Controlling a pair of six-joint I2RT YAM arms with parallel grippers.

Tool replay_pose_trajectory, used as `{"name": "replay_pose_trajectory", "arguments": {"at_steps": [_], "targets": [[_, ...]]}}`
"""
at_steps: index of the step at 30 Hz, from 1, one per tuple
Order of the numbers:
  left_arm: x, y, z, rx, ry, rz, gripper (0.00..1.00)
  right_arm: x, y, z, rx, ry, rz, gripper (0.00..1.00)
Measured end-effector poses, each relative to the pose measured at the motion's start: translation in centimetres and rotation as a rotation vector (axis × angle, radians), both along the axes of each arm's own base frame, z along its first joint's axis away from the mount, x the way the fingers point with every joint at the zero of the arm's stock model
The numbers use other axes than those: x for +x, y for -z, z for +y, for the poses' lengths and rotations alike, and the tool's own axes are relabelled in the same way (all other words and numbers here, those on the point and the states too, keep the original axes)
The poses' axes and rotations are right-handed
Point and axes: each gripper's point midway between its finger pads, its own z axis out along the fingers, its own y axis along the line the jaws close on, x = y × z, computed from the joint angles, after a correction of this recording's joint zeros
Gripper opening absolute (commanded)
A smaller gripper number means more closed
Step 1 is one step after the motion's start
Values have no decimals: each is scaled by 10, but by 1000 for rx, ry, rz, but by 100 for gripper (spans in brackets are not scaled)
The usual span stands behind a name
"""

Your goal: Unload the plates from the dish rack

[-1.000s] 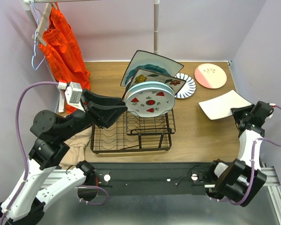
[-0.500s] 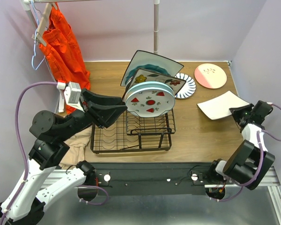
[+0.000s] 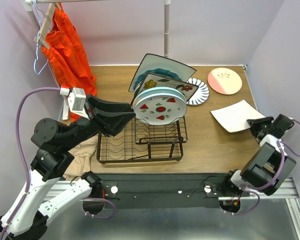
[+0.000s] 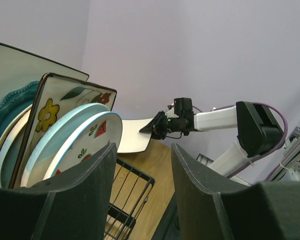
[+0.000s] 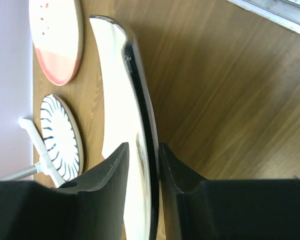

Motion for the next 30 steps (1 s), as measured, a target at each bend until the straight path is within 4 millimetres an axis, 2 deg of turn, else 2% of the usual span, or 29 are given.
{"name": "replay_pose_trajectory", "arguments": {"at_steps": [4, 12, 19, 30], "targets": [[1, 0, -1, -2, 0, -2, 57, -3, 11, -3, 13, 5, 26, 45], [3, 3, -2, 1, 0, 2, 56, -3, 15, -5, 9, 5, 31, 46], [5, 5, -4, 4, 0, 6, 57, -3, 29, -5, 25, 12, 36, 51], [10, 9, -8, 15, 0, 20, 56, 6, 42, -12, 50, 47, 13, 52]]}}
